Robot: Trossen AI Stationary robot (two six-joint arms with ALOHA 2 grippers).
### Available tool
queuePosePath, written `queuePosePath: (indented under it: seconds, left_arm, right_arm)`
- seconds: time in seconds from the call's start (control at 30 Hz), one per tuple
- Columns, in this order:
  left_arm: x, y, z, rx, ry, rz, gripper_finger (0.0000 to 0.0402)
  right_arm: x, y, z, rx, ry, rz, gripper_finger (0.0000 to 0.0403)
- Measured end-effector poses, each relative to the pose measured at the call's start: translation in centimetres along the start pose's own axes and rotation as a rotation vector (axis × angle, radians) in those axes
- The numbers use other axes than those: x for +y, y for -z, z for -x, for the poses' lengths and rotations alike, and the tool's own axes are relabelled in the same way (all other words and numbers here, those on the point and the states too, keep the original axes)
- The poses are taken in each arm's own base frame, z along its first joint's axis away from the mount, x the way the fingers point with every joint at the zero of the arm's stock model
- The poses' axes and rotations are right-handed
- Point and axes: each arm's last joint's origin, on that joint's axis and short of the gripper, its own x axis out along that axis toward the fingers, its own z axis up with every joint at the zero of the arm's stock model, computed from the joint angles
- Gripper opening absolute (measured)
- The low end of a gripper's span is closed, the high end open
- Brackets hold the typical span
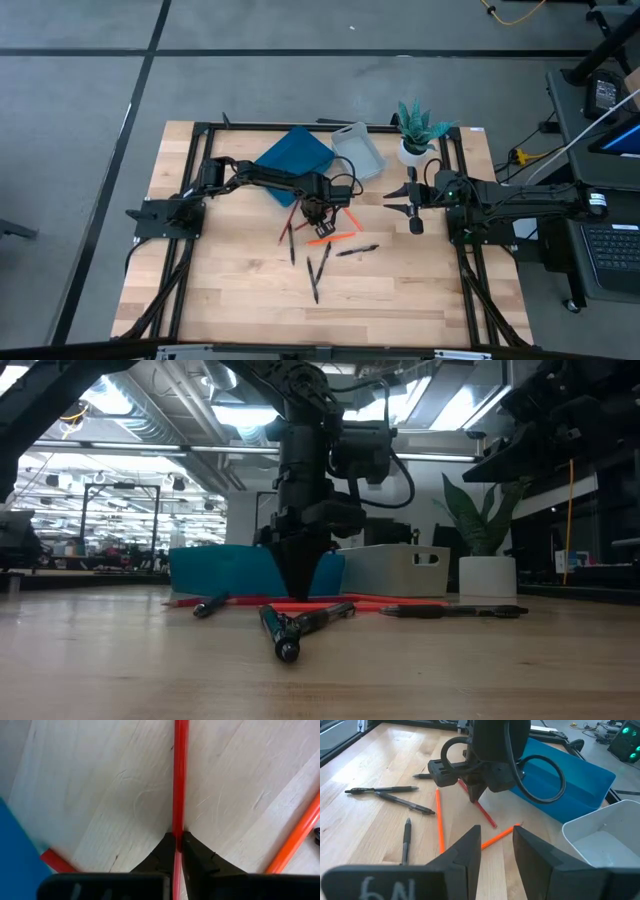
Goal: Sort pens & pencils
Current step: Put the red pencil into the blue bin
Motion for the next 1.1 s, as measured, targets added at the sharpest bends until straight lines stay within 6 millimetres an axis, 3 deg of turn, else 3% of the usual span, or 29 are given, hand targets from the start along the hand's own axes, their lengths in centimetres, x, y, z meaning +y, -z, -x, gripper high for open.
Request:
queuePosePath:
  seconds: [0.8,0.97,1.1]
  left_arm:
    - [0.3,0.9,1.0,0.055,-0.006,-0.025,0.0016]
    - [0.4,1.2,2.2,0.064,-0.002,-0.025,0.0016]
    - [0.1,1.0,4.2,0.029,0.001,-0.031,0.0016]
  right_arm:
    - [0.0,0.1,0.0,0.005,-0.001,-0.001,0.0115]
    - [0.0,0.1,0.0,0.005,-0.001,0.0,0.0115]
    - [0.0,0.1,0.0,0.006,-0.001,0.0,0.0115]
